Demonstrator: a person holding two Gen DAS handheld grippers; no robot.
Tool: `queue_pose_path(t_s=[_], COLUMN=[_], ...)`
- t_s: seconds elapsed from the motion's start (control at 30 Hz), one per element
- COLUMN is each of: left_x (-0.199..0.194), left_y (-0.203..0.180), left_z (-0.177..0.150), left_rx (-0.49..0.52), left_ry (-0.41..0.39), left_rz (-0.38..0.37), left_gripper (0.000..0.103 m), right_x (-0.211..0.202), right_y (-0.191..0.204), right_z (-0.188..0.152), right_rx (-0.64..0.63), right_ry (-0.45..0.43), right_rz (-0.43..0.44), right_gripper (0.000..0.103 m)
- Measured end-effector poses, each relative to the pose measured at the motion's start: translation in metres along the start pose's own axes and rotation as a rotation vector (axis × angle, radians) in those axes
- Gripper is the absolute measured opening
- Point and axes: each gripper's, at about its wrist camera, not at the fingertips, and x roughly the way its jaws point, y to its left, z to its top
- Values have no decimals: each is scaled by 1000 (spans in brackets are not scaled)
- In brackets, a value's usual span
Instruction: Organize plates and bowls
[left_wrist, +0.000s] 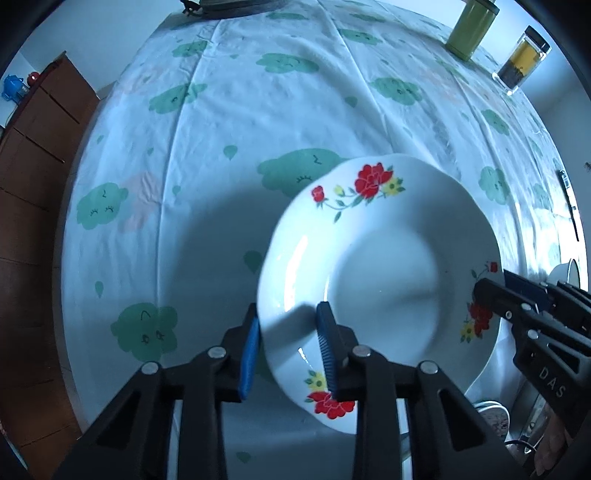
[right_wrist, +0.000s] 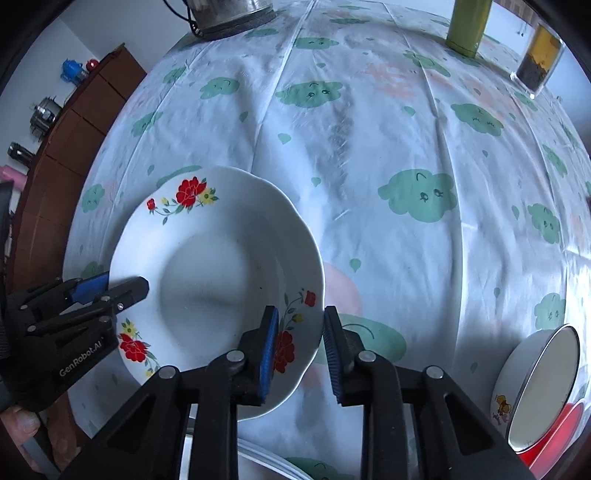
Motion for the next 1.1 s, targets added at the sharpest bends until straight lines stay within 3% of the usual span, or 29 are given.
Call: queue_pose_path(t_s=[0.1, 1.1], left_x=[1, -22], left_y=[0, -10], left_z=[0, -7], left_rx=[7, -19], left_ry=[-2, -25], left_rz=[5, 50], left_gripper=[28, 28], right_x=[1, -12], right_y=[-1, 5], right_z=[0, -3], right_rx=[-6, 10], right_ry=[1, -5], right_rz=[-7, 30], right_gripper=[21, 20])
